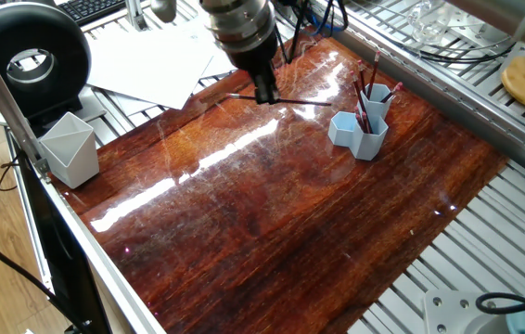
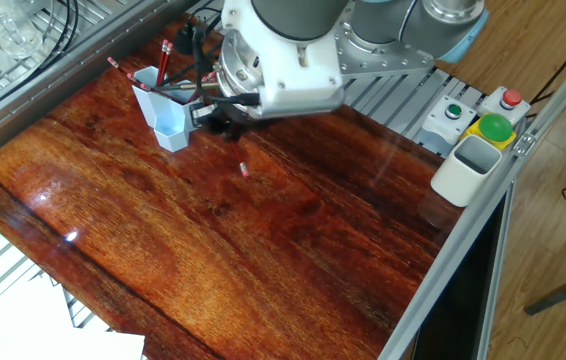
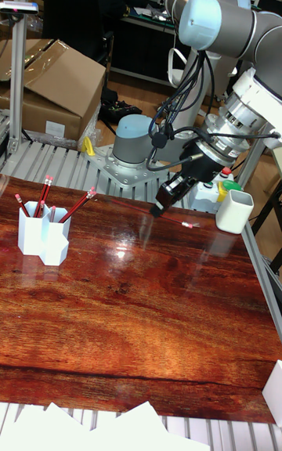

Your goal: Put the pen into the pen holder

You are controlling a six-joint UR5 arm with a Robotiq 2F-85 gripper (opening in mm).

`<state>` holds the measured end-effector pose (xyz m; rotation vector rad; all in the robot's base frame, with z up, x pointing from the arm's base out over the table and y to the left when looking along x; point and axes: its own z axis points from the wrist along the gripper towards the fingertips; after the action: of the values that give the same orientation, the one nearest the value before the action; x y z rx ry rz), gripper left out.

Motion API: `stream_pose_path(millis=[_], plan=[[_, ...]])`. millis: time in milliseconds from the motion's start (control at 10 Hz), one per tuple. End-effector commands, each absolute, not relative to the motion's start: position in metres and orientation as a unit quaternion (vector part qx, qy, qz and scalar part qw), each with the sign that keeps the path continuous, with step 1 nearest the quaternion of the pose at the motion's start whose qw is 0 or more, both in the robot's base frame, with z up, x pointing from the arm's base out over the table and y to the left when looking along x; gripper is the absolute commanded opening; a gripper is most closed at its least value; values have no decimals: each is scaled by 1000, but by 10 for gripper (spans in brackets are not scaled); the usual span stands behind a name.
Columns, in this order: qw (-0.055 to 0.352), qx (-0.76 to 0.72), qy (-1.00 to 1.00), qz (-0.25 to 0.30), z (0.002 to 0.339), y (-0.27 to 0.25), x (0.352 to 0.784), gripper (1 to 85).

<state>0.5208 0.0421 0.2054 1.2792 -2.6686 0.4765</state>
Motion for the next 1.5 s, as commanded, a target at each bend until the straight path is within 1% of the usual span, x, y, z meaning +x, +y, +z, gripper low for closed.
stream_pose_path(millis=[0, 100, 200, 300, 400, 600, 700, 800, 900, 1100, 1200, 1300, 1400], plan=[[36, 387, -907, 165, 206, 46, 536, 10], [19, 379, -914, 145, 202, 59, 540, 10], [20, 379, -913, 148, 202, 57, 540, 10], [24, 384, -912, 140, 201, 60, 537, 10], [39, 392, -912, 119, 205, 66, 525, 10], [42, 416, -907, 56, 280, 77, 505, 10], [36, 433, -900, 39, 312, 69, 501, 10], [26, 461, -887, 31, 332, 52, 496, 10], [-3, 469, -882, 42, 328, 43, 494, 10], [-41, 504, -862, 30, 307, 32, 489, 10], [-48, 516, -855, 28, 297, 29, 487, 10], [-44, 524, -850, 26, 294, 31, 488, 10], [-31, 521, -853, 16, 293, 32, 479, 10]])
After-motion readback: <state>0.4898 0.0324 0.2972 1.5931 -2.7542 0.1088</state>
